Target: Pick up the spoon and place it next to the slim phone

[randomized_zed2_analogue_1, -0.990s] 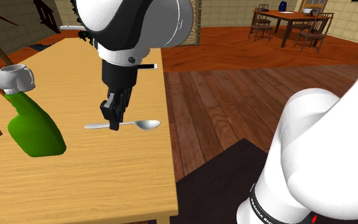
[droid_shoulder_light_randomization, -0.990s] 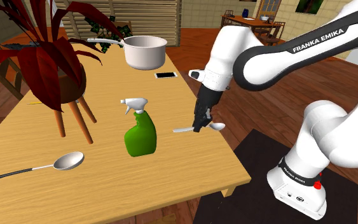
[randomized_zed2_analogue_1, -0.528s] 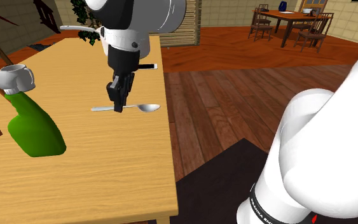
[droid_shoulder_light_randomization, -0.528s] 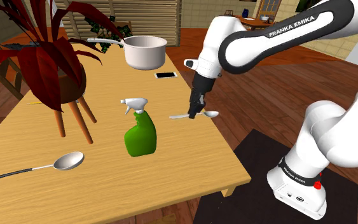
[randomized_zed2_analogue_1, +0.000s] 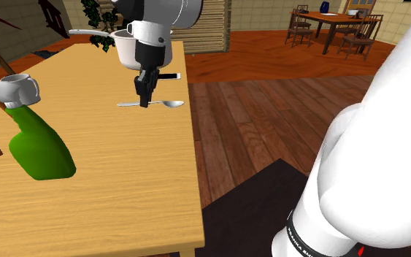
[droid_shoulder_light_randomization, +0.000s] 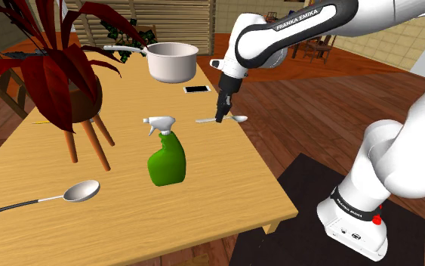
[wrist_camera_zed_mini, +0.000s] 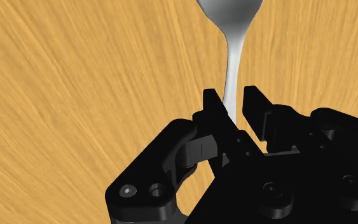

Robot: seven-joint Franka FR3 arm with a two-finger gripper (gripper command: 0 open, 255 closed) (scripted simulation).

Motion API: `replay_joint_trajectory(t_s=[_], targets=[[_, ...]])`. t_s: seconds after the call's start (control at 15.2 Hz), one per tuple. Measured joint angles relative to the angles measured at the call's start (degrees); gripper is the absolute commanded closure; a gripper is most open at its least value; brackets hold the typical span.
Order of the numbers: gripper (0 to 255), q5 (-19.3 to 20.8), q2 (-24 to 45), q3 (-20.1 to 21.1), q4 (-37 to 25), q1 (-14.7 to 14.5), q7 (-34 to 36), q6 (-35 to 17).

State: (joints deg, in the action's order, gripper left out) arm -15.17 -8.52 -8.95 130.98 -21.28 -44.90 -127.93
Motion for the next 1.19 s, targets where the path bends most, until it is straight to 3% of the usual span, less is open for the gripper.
replay_joint_trajectory(t_s=[0.53,0.99,1.19], targets=[[255,-3.03,13.91,-4.3,-16.54,3.65,-8.53,5.1],[255,-6.2,27.38,-6.0,-34.58,8.43,-13.98,11.81],[255,-7.43,34.29,-6.26,-45.55,11.39,-15.42,16.61]])
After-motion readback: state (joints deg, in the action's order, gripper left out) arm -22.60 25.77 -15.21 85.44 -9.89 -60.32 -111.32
